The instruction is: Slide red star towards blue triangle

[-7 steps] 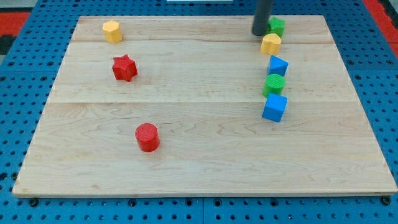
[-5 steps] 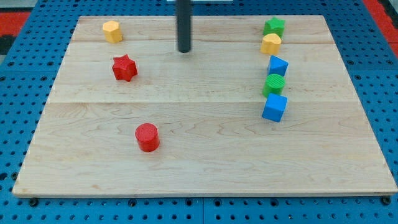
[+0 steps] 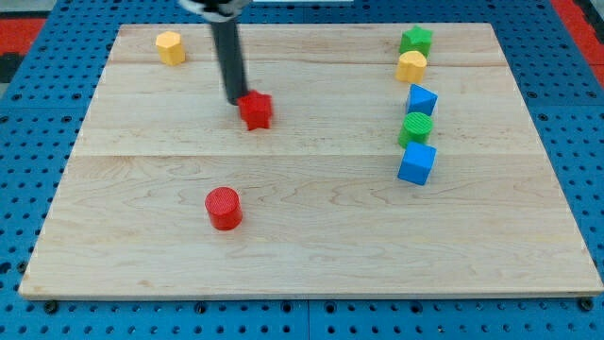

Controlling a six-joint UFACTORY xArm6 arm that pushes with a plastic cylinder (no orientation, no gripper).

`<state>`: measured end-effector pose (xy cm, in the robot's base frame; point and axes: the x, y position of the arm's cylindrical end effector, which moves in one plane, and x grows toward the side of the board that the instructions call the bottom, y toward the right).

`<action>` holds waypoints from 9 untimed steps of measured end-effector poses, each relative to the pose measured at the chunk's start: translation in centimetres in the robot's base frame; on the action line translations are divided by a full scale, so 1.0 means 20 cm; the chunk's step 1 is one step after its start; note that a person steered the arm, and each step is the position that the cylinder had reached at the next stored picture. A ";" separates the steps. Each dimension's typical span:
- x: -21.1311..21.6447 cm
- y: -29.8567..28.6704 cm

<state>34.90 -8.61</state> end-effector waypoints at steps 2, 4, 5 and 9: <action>0.07 -0.01; 0.31 0.05; 0.23 0.40; -0.30 0.54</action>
